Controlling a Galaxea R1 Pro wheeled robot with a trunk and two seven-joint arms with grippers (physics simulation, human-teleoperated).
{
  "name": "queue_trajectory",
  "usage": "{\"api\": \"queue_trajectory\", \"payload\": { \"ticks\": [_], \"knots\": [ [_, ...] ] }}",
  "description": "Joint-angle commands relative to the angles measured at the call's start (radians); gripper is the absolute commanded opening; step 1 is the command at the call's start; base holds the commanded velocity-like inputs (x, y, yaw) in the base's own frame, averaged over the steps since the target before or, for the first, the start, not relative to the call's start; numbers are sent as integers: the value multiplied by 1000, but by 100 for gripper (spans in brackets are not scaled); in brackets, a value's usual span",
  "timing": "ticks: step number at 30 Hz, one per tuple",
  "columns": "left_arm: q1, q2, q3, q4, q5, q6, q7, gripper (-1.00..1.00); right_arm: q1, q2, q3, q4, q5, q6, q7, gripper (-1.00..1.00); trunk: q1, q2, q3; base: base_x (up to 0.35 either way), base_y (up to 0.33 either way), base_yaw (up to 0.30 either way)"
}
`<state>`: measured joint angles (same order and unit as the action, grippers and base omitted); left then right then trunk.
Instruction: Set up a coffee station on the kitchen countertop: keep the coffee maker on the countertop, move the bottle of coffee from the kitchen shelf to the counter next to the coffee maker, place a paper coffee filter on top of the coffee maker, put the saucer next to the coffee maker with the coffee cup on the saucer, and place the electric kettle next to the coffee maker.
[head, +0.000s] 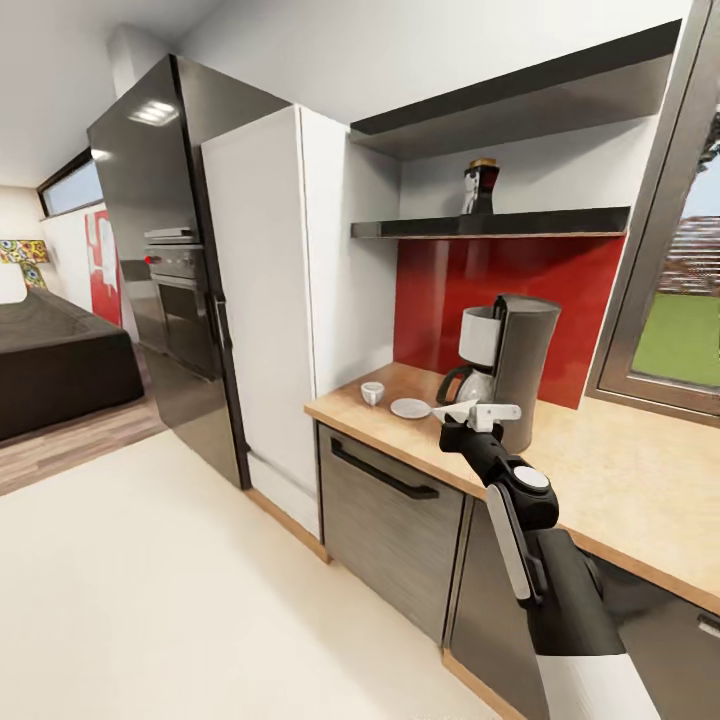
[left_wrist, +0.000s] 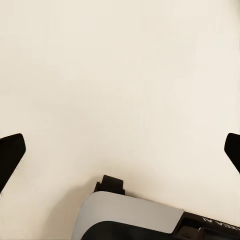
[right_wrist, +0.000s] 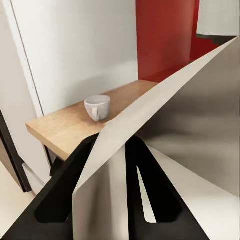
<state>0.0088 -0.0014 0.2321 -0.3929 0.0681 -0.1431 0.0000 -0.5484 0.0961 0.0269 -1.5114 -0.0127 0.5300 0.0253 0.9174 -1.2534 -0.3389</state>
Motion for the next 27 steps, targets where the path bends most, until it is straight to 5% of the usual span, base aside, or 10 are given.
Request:
{"api": "queue_trajectory", "payload": {
  "ticks": [1,11,27],
  "knots": [
    [0,0,0,-1,7,-1,0,100,-1,1,-1,-1,-3,5,2,-100,0,-1,-1,105,186,-51],
    [0,0,0,-1,7,-1,-1,100,-1,1,-1,-1,-3,5,2,-100,0,-1,-1,140,232,-44],
    [0,0,0,-1,7,-1,-2,100,-1,1,-1,-1,-3,5,2,-100,0,-1,-1,10,14,-264]
  ]
}}
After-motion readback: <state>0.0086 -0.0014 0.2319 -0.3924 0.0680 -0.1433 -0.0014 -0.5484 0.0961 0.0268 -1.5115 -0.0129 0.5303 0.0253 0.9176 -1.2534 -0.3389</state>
